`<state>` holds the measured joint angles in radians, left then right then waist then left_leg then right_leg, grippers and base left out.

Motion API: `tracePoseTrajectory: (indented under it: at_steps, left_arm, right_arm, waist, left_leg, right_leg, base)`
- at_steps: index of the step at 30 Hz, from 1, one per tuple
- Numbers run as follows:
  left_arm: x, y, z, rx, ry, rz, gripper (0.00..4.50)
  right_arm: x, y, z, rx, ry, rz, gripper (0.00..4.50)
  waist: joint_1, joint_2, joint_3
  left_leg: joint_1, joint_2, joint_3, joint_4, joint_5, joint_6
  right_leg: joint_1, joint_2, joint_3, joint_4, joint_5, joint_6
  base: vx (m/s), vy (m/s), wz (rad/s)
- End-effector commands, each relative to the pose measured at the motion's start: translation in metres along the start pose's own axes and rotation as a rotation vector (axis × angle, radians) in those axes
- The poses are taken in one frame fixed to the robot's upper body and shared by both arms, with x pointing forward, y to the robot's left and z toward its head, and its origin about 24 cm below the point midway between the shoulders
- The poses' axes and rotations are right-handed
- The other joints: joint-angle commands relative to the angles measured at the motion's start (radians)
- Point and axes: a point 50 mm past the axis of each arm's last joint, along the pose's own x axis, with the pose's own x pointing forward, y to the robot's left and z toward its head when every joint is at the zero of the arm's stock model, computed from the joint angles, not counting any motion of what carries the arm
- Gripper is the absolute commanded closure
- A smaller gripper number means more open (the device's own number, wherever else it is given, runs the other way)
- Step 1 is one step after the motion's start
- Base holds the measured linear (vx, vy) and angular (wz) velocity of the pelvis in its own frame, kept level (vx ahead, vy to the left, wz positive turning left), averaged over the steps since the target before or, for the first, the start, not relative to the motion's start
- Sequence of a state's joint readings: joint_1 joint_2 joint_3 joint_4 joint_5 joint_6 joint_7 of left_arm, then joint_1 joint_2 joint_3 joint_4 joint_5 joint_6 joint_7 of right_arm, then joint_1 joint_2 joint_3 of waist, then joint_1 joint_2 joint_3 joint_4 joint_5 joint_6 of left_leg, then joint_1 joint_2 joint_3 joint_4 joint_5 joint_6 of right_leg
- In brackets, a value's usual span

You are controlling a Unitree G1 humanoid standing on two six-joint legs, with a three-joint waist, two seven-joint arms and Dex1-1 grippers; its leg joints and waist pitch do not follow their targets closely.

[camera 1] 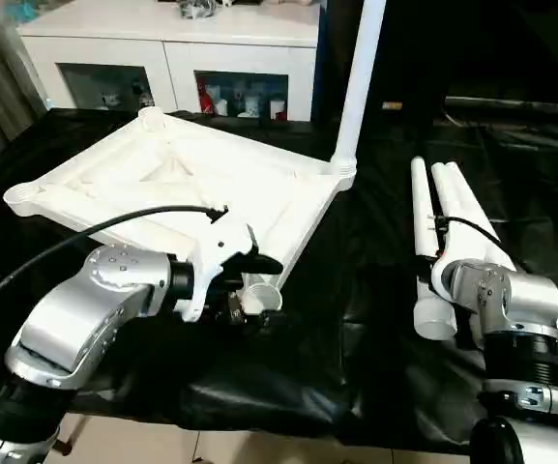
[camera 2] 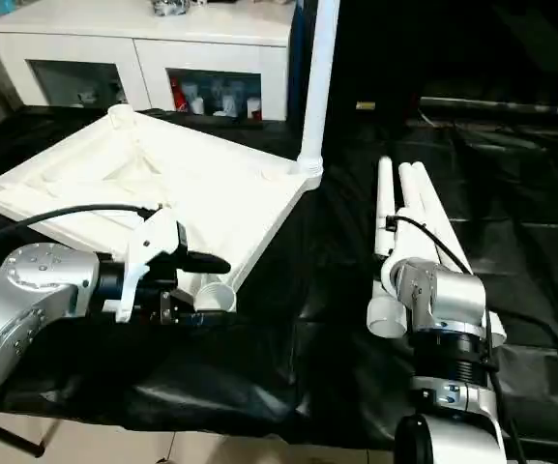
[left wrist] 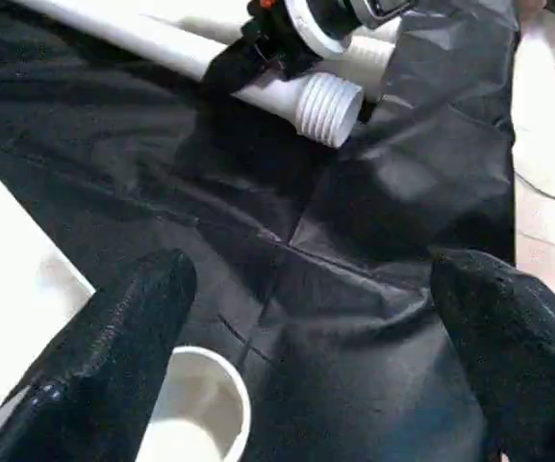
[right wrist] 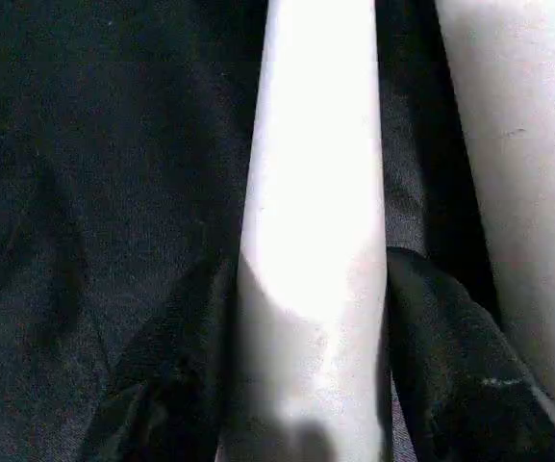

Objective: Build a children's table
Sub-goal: Pick table leg

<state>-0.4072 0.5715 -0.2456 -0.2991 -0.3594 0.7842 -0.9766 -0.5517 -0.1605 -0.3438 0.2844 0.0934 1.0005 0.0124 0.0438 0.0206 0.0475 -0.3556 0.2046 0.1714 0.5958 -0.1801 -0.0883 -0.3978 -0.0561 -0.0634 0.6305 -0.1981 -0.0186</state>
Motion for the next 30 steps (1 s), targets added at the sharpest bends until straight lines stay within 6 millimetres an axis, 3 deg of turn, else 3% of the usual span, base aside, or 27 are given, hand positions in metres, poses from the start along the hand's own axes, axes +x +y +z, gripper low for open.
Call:
tracePoseTrajectory:
  at_steps: [1,2,3,4,6,7,11,12,15,17,18,19,21,23,25,30]
  left_arm:
    - [-0.001,0.005,0.005,0.013,-0.011,0.031,0.00]
    - [-0.001,0.008,0.006,0.020,-0.023,0.052,0.00]
    - [-0.001,0.013,0.008,0.027,-0.049,0.089,0.00]
    - [-0.001,0.018,0.012,0.028,-0.084,0.130,0.00]
    - [0.001,0.042,0.032,-0.057,-0.265,0.294,0.00]
    - [0.001,0.049,0.041,-0.113,-0.336,0.325,0.00]
    - [0.005,0.056,0.057,-0.235,-0.456,0.306,0.00]
    - [0.007,0.055,0.063,-0.265,-0.485,0.284,0.00]
    - [0.013,0.049,0.079,-0.305,-0.561,0.185,0.00]
    - [0.015,0.047,0.084,-0.319,-0.589,0.159,0.00]
    - [0.020,0.046,0.089,-0.336,-0.612,0.137,0.00]
    - [0.022,0.046,0.092,-0.349,-0.617,0.132,0.00]
    - [0.029,0.045,0.097,-0.370,-0.619,0.126,0.00]
    - [0.033,0.042,0.102,-0.389,-0.635,0.095,0.00]
    - [0.037,0.039,0.108,-0.409,-0.650,0.051,0.00]
    - [0.042,0.037,0.108,-0.407,-0.628,0.060,0.00]
  right_arm:
    - [0.001,0.000,0.001,0.037,-0.040,0.002,2.59]
    - [-0.001,0.000,0.004,0.056,-0.057,0.012,2.61]
    - [-0.003,0.001,0.009,0.076,-0.102,0.029,2.62]
    - [-0.005,0.002,0.016,0.090,-0.174,0.048,2.63]
    - [-0.019,0.002,0.038,0.130,-0.402,0.107,2.64]
    - [-0.027,0.004,0.045,0.137,-0.494,0.154,2.64]
    - [-0.045,0.011,0.057,0.163,-0.674,0.320,2.64]
    - [-0.051,0.014,0.059,0.133,-0.714,0.376,2.64]
    - [-0.069,0.014,0.065,0.160,-0.808,0.527,2.64]
    - [-0.077,0.016,0.066,0.160,-0.838,0.602,2.64]
    - [-0.088,0.025,0.064,0.138,-0.857,0.715,2.64]
    - [-0.092,0.029,0.063,0.123,-0.863,0.763,2.64]
    - [-0.102,0.044,0.055,0.064,-0.847,0.910,2.64]
    - [-0.105,0.054,0.047,0.023,-0.802,0.992,2.64]
    - [-0.104,0.065,0.038,-0.019,-0.740,1.065,2.64]
    - [-0.103,0.076,0.030,-0.071,-0.686,1.116,2.64]
  waist:
    - [0.002,-0.001,-0.059]
    - [0.003,0.006,-0.060]
    - [0.001,0.004,-0.060]
    - [0.003,0.010,-0.061]
    - [0.004,0.004,-0.063]
    - [0.007,0.004,-0.065]
    - [0.015,0.000,-0.068]
    - [0.014,-0.007,-0.067]
    - [0.023,0.002,-0.070]
    - [0.025,0.004,-0.069]
    - [0.025,-0.003,-0.067]
    - [0.029,-0.002,-0.068]
    - [0.033,-0.005,-0.063]
    - [0.031,-0.012,-0.062]
    - [0.032,-0.013,-0.058]
    - [0.035,-0.007,-0.061]
  left_leg:
    - [0.006,0.004,0.000,-0.063,-0.171,-0.050]
    - [0.005,0.003,-0.001,-0.063,-0.170,-0.051]
    - [0.005,0.002,-0.001,-0.063,-0.174,-0.049]
    - [0.003,0.002,-0.001,-0.062,-0.174,-0.048]
    - [0.007,0.001,0.005,-0.055,-0.174,-0.043]
    - [-0.001,0.001,0.003,-0.056,-0.157,-0.032]
    - [-0.007,0.002,0.001,-0.052,-0.108,0.012]
    - [-0.011,0.001,0.002,-0.052,-0.097,0.021]
    - [-0.011,0.001,0.003,-0.047,-0.070,0.054]
    - [-0.010,0.003,0.004,-0.047,-0.074,0.061]
    - [-0.012,0.004,0.003,-0.048,-0.082,0.068]
    - [-0.011,0.005,0.002,-0.048,-0.087,0.070]
    - [-0.012,0.005,0.002,-0.050,-0.101,0.073]
    - [-0.017,0.003,0.001,-0.052,-0.106,0.063]
    - [-0.015,0.003,0.001,-0.052,-0.112,0.054]
    - [-0.013,0.007,-0.002,-0.054,-0.107,0.042]
  right_leg:
    - [0.047,-0.057,0.048,-0.086,-0.245,-0.112]
    - [0.048,-0.057,0.048,-0.084,-0.238,-0.115]
    - [0.049,-0.055,0.048,-0.085,-0.229,-0.116]
    - [0.049,-0.057,0.048,-0.086,-0.224,-0.117]
    - [0.050,-0.055,0.048,-0.092,-0.212,-0.121]
    - [0.056,-0.057,0.048,-0.087,-0.186,-0.131]
    - [0.059,-0.056,0.045,-0.079,-0.119,-0.147]
    - [0.061,-0.056,0.044,-0.078,-0.112,-0.150]
    - [0.061,-0.057,0.044,-0.076,-0.089,-0.171]
    - [0.059,-0.056,0.043,-0.077,-0.083,-0.178]
    - [0.062,-0.055,0.041,-0.081,-0.086,-0.181]
    - [0.062,-0.057,0.041,-0.081,-0.096,-0.180]
    - [0.062,-0.059,0.040,-0.090,-0.154,-0.156]
    - [0.064,-0.061,0.037,-0.096,-0.222,-0.131]
    - [0.059,-0.063,0.038,-0.104,-0.281,-0.115]
    - [0.055,-0.062,0.040,-0.100,-0.254,-0.111]
  base:
    - [0.000,0.000,0.00]
    - [0.000,0.000,0.00]
    - [0.000,0.000,0.00]
    - [0.000,0.000,0.00]
    - [0.000,0.000,0.00]
    - [0.000,0.000,0.00]
    - [0.000,0.000,0.00]
    - [0.000,0.000,0.00]
    - [0.000,0.000,0.00]
    - [0.000,0.000,0.00]
    - [0.000,0.000,0.00]
    - [0.000,0.000,0.00]
    - [0.000,0.000,0.00]
    - [0.000,0.000,0.00]
    - [0.000,0.000,0.00]
    - [0.000,0.000,0.00]
